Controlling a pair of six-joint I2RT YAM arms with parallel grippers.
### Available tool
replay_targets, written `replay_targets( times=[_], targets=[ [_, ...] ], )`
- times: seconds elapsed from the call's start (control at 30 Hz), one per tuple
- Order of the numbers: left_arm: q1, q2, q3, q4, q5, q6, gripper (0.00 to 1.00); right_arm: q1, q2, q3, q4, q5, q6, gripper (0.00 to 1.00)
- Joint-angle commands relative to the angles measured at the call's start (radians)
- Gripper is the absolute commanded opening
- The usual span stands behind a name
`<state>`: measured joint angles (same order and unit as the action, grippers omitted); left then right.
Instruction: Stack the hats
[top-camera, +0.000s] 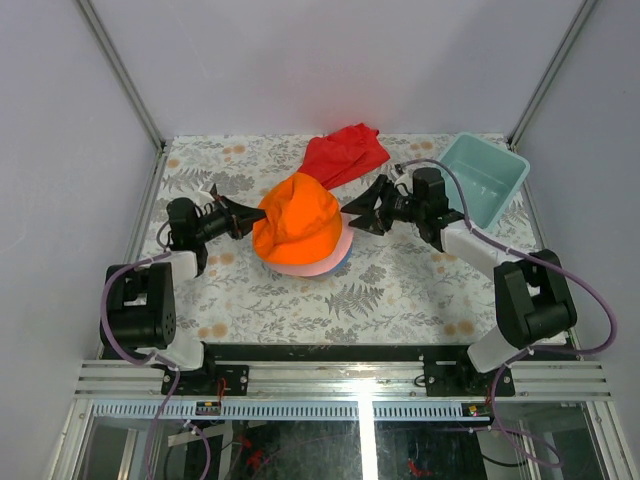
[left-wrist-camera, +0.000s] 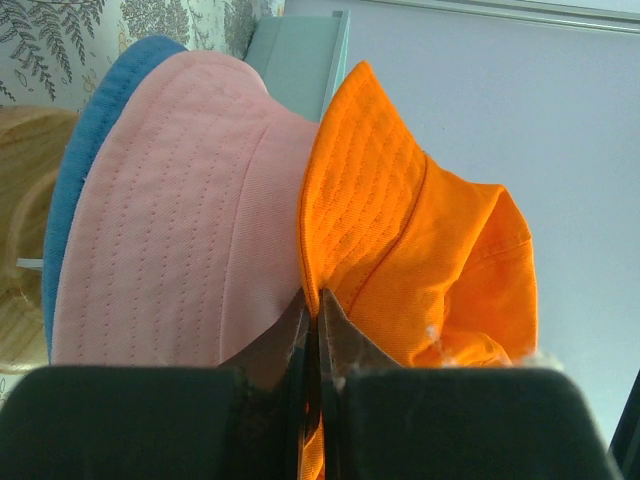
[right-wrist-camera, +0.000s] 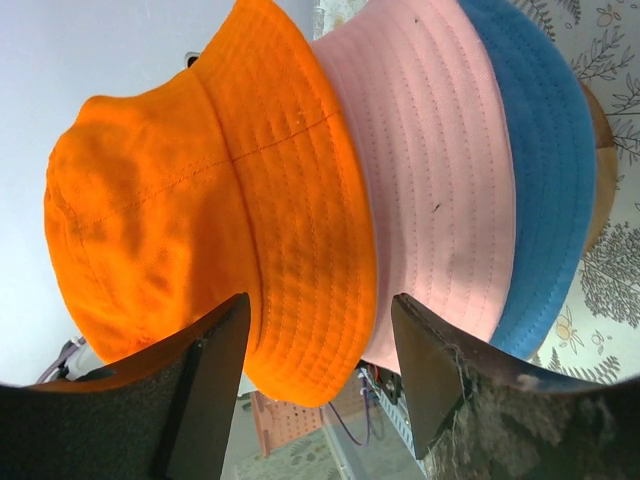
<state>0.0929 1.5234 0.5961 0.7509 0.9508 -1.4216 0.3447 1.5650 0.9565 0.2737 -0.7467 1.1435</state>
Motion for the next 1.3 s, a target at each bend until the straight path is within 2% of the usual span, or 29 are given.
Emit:
replay_targets(
  times=[0.0, 0.2, 0.47, 0.63, 0.73, 0.87, 0.93, 1.07, 1.27],
  targets=[
    [-0.021, 0.023, -0.011, 0.066, -0.023, -0.006, 0.0, 0.001, 0.033, -0.027, 0.231, -0.06, 0.122, 0.65],
    [-0.036, 0.03, 0.006, 0.059, -0.032, -0.008, 0.0, 0.002, 0.087, -0.066, 0.401, -0.076, 0.232, 0.65],
    [-0.051, 0.048, 0.014, 0.076, -0.04, -0.021, 0.0, 0.004, 0.128, -0.091, 0.466, -0.082, 0.267, 0.64],
    [-0.055, 0.063, 0.019, 0.081, -0.043, -0.023, 0.0, 0.01, 0.142, -0.093, 0.523, -0.085, 0.313, 0.58],
    [-0.056, 0.069, 0.019, 0.087, -0.044, -0.026, 0.0, 0.017, 0.151, -0.089, 0.533, -0.09, 0.323, 0.43],
    [-0.058, 0.077, 0.016, 0.101, -0.045, -0.03, 0.0, 0.016, 0.159, -0.112, 0.54, -0.087, 0.329, 0.1],
    [-0.059, 0.079, 0.013, 0.102, -0.043, -0.026, 0.0, 0.016, 0.159, -0.13, 0.546, -0.084, 0.336, 0.0],
    [-0.059, 0.093, 0.0, 0.101, -0.038, -0.009, 0.0, 0.011, 0.142, -0.168, 0.539, -0.062, 0.329, 0.0],
    [-0.056, 0.146, -0.015, 0.1, -0.033, 0.038, 0.0, -0.024, 0.118, -0.173, 0.36, -0.032, 0.183, 0.0]
  ],
)
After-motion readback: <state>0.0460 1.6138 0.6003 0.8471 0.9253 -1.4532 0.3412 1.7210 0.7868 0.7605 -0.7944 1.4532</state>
